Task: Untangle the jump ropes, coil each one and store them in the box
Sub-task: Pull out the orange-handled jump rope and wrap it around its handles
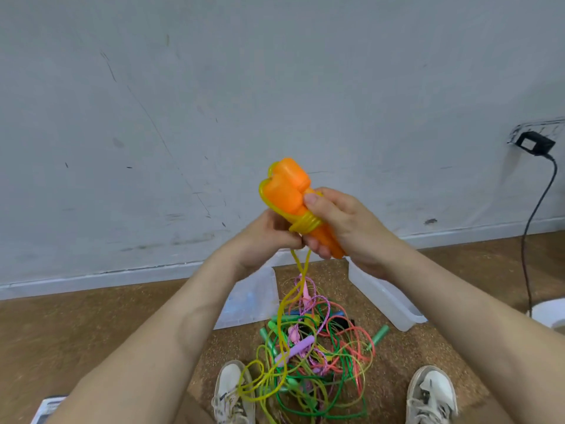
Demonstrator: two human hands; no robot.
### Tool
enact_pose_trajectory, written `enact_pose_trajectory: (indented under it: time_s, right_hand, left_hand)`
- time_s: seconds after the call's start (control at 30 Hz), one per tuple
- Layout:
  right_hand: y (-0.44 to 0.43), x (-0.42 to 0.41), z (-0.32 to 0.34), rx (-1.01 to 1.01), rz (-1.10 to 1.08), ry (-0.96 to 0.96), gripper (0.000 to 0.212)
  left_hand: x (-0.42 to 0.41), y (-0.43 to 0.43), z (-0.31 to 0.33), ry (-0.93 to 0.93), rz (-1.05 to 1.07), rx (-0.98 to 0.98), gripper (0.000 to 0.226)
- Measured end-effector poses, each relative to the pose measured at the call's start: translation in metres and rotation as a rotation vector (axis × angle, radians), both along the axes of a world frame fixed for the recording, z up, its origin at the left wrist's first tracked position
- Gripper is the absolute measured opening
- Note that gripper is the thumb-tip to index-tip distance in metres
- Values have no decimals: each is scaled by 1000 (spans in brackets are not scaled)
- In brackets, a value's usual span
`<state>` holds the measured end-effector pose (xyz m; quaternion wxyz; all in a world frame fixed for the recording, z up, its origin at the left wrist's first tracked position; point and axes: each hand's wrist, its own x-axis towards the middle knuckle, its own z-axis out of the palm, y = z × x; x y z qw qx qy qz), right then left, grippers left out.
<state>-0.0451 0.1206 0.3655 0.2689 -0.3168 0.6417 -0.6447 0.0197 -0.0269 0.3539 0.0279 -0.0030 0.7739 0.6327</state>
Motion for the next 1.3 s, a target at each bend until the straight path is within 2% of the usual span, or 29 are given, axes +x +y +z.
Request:
enact_pose_trajectory:
  time_s: [0.1,0.17,0.23,0.33,0.37,0.47,0.53,0.6,0.67,0.73,0.9,0.97,1.03,1.13,1.2,1.27,1.3]
  right_hand:
    - [3,-5,4,-33,-13,-139,32]
    - [9,-14,2,24,-47,-101,29]
    - [13,-22,-4,109,-70,7,27]
    - [13,-30,-14,238,-175,219,26]
    - [12,-34,-17,293,-231,302,27]
    - [14,-43,-23,504,-409,494,35]
    - [15,-39,-24,682,-451,652,41]
    - [13,-31,-28,797,-400,864,45]
    - [9,-20,-32,819,-276,991,42]
    - [8,-9,-33,813,-158,1054,45]
    - [17,7,-20,708,18,1258,70]
    - [23,10,-10,712,54,1314,70]
    - [27,12,-6,712,80,1368,66]
    - [29,12,-6,711,128,1432,73]
    - [30,14,-6,667,155,1440,74]
    - [30,20,-2,579,182,1359,68]
    - [31,23,1,526,183,1275,62]
  left_hand:
    - [-3,7,0,-82,-21,215,22]
    - [-6,1,-2,-60,91,161,19]
    - [-8,-7,1,-3,197,-158,20]
    - [-1,-8,3,98,152,-942,20]
    - [3,-3,3,141,120,-1133,22]
    - [11,21,0,280,102,-1424,19]
    - [13,27,2,366,115,-1489,16]
    - [11,18,6,498,99,-1472,10]
    - [8,3,10,599,83,-1373,10]
    - [9,-5,15,564,32,-1308,16]
    - [11,-12,25,463,8,-1042,26]
    - [11,-11,25,436,-18,-1029,28]
    - [11,-7,25,329,-17,-1005,25]
    - [10,-4,29,94,-19,-838,13]
    - [10,-10,32,-14,-74,-733,13]
    - [13,-15,33,-101,-155,-543,16]
    - [14,-16,32,-130,-180,-375,15]
